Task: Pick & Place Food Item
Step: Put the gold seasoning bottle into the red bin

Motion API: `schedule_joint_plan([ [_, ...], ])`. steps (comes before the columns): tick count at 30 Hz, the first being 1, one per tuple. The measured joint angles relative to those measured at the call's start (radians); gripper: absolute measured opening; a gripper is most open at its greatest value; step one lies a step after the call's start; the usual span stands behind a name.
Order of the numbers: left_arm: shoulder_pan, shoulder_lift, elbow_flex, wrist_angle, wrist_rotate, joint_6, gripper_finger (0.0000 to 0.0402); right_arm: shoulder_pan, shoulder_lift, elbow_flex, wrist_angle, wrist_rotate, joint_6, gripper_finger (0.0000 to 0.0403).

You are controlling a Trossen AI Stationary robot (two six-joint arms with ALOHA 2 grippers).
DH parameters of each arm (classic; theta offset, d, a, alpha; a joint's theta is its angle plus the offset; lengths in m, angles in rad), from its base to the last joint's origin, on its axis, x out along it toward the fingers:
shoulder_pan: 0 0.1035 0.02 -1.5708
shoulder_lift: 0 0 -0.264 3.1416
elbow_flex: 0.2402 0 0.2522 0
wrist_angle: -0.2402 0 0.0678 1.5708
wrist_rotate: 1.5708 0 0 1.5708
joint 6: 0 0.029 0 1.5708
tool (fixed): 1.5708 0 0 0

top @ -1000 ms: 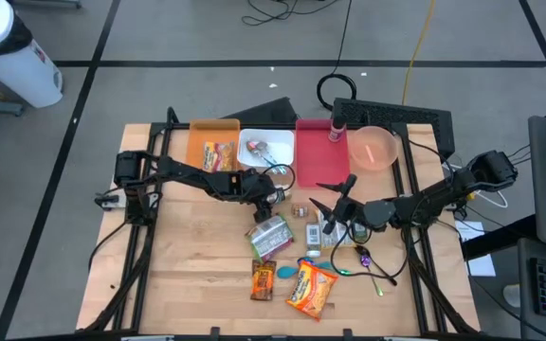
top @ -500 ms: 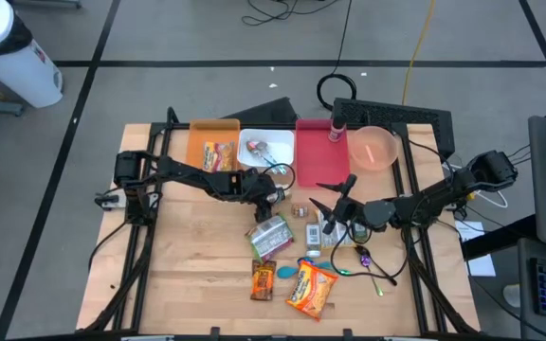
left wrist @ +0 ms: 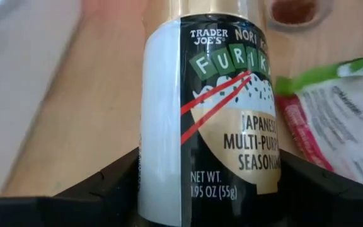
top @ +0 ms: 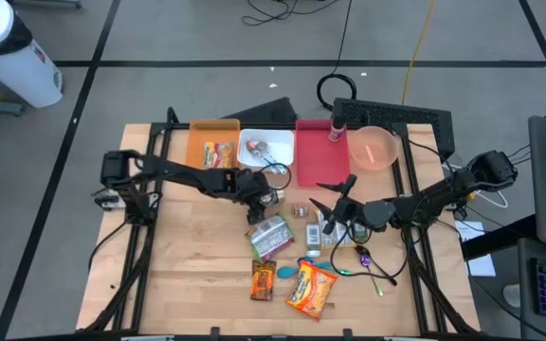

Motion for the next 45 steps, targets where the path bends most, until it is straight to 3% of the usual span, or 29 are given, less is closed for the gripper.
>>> schedule_joint_plan([
  [10, -0.038, -0.266, 0.000, -0.122, 0.011, -0.004, 0.0281, 0.000, 0.000, 0.000, -0.005, 0.000, -0.002, 0.0220],
  [20, -0.106, -0.568, 0.000, -0.102, 0.000, 0.064, 0.0282, 0.000, 0.000, 0.000, 0.048, 0.000, -0.080, 0.0220],
  [25, -0.152, -0.653, 0.000, -0.038, 0.000, 0.106, 0.0282, 0.000, 0.000, 0.000, 0.041, 0.000, -0.132, 0.0220],
  [33, -0.204, -0.597, 0.002, -0.012, 0.002, 0.109, 0.0286, 0.000, 0.000, 0.000, 0.059, -0.010, -0.039, 0.0220],
  [36, -0.204, -0.537, 0.000, -0.013, -0.001, 0.100, 0.0282, -0.004, 0.000, 0.000, 0.040, -0.135, 0.003, 0.0220],
  [42, -0.196, -0.398, 0.000, 0.086, 0.002, 0.097, 0.0290, -0.037, 0.000, 0.000, 0.042, -0.489, 0.077, 0.0220],
  [45, -0.192, -0.339, 0.000, 0.124, 0.000, 0.101, 0.0301, -0.064, 0.000, 0.000, 0.044, -0.550, 0.135, 0.0220],
])
